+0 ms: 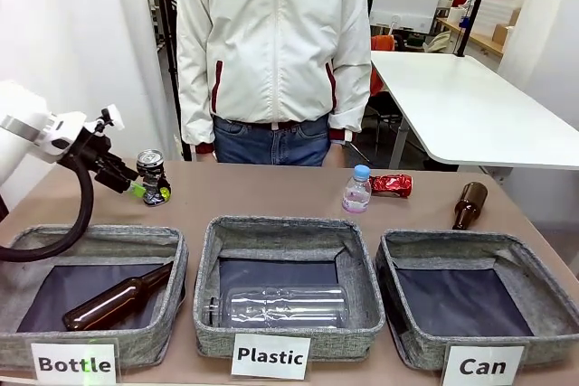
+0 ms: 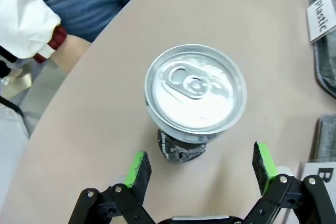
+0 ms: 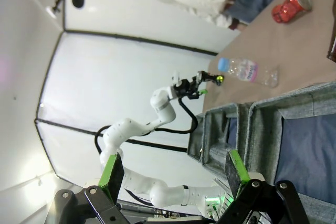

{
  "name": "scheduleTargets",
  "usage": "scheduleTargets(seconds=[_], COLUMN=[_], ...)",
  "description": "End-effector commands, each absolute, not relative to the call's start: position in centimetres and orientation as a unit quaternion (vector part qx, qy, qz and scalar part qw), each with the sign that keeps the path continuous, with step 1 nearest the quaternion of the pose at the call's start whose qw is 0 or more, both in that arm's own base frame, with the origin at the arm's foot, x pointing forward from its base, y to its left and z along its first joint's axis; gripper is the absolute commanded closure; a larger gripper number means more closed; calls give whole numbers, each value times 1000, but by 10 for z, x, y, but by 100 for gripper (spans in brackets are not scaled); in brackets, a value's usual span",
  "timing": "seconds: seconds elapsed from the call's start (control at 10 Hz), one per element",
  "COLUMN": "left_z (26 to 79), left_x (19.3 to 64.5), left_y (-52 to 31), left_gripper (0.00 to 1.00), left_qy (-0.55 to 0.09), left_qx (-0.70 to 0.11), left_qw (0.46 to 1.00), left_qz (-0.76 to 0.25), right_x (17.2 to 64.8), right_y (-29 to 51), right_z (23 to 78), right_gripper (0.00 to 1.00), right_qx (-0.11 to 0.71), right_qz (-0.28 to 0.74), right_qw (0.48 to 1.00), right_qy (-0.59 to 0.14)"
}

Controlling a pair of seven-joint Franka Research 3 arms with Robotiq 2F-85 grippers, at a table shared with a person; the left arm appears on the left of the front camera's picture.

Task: Sort the can waste into the basket.
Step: Pick up the can waste from the table and place it in the right Fabric basket.

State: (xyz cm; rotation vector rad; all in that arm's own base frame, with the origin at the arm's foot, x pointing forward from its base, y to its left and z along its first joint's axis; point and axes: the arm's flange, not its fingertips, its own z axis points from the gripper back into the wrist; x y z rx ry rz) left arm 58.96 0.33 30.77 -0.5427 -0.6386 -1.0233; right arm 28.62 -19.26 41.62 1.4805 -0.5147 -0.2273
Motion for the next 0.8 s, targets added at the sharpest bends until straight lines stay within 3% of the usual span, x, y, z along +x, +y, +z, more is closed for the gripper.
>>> scheduleTargets(seconds=[0.0, 0.7], left_z=[304, 281], left_x=[604, 622], left_y=[0, -15], left_gripper=[0, 0], left_qy=[-281, -293], left_qx=[-256, -283], left_qw=[791, 774], left_qz=[-479, -485], right_x=[288, 288], right_y=[-194, -194], right_z=[418, 418], right_gripper=[0, 0], right_qx=[667, 667], right_qz=[-92, -92], right_qw=[699, 699], right_qy=[-240, -240])
